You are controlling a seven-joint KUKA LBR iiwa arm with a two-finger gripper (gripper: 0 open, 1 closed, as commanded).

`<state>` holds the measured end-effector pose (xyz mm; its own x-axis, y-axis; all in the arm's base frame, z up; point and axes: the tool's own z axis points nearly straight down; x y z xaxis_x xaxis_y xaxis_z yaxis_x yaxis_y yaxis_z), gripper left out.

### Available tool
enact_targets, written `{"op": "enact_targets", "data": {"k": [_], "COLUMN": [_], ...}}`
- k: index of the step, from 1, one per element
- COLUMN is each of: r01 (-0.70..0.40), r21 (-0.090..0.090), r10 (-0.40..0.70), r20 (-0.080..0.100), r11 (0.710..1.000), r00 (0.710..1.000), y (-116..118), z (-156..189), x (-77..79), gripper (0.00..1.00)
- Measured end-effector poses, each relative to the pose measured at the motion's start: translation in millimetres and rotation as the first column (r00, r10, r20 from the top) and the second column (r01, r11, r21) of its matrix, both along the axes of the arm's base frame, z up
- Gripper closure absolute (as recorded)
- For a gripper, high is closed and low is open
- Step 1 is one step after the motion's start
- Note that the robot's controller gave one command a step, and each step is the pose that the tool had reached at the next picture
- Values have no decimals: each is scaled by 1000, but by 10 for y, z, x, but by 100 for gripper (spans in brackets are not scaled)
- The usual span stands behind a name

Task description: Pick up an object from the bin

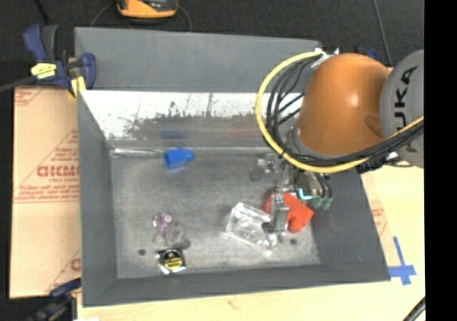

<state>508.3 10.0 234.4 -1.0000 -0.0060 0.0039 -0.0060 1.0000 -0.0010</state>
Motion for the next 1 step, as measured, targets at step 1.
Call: {"op": "enact_targets", "data": {"k": [1], "r01": [-217], "r21": [0], "r10": [217], "r20": [0], "r11": [976], "r00": [976], "y": [-657], "z": [-946], "x": [-48], "gripper": [0]}}
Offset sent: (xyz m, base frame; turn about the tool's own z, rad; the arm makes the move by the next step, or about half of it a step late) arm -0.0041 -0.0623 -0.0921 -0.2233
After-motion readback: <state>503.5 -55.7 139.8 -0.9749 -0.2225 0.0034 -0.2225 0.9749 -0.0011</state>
